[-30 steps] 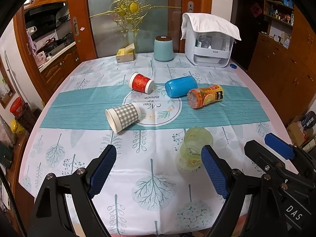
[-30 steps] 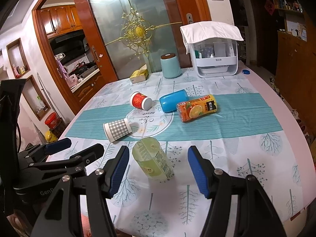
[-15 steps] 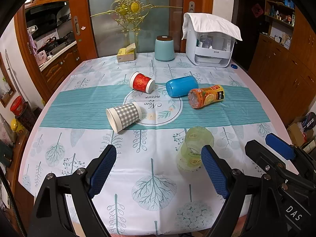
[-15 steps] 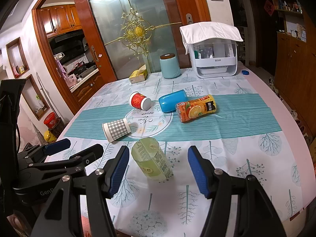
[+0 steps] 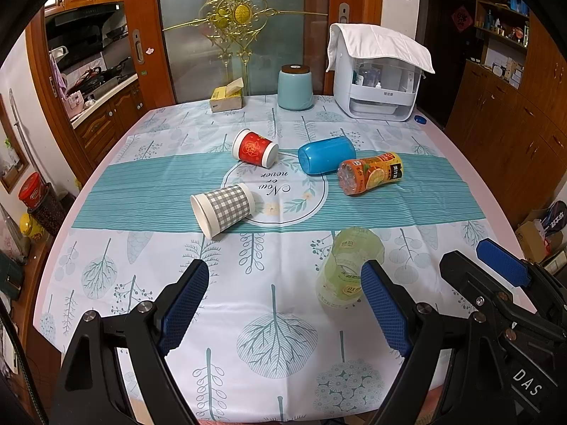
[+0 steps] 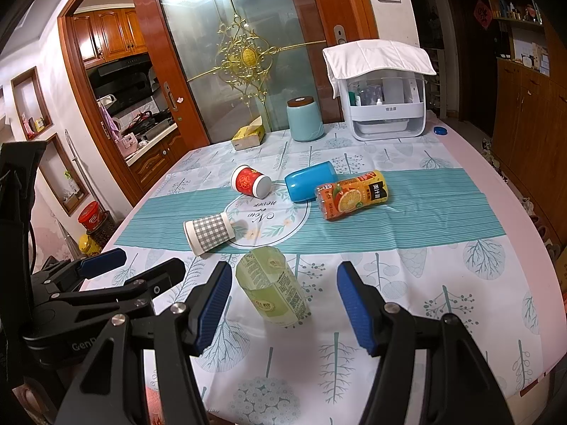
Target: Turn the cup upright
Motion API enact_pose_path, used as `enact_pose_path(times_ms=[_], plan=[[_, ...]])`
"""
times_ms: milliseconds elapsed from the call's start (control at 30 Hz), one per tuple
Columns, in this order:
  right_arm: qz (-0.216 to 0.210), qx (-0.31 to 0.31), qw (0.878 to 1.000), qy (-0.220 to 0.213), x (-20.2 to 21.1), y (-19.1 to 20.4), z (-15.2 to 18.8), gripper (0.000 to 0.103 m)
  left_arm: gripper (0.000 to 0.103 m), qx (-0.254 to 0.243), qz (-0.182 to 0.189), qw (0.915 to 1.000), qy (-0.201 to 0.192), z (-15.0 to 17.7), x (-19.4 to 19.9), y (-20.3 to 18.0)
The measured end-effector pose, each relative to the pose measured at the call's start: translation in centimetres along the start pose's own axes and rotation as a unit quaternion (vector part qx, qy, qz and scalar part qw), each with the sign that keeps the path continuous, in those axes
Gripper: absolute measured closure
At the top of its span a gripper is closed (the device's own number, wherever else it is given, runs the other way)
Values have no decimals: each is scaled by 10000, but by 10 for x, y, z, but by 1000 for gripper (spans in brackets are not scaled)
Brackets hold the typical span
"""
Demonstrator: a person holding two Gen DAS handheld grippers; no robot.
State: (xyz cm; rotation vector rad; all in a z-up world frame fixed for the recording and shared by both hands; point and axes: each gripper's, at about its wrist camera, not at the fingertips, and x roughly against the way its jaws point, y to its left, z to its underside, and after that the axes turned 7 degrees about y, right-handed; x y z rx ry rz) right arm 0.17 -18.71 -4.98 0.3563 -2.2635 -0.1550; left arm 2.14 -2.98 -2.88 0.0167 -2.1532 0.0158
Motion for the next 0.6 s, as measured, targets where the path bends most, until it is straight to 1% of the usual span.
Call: enact_pose_path(times_ms=[600], plan=[[2,-13,10000,18,0,-1,1,41,16,40,12,10000,39,1,-1,2]])
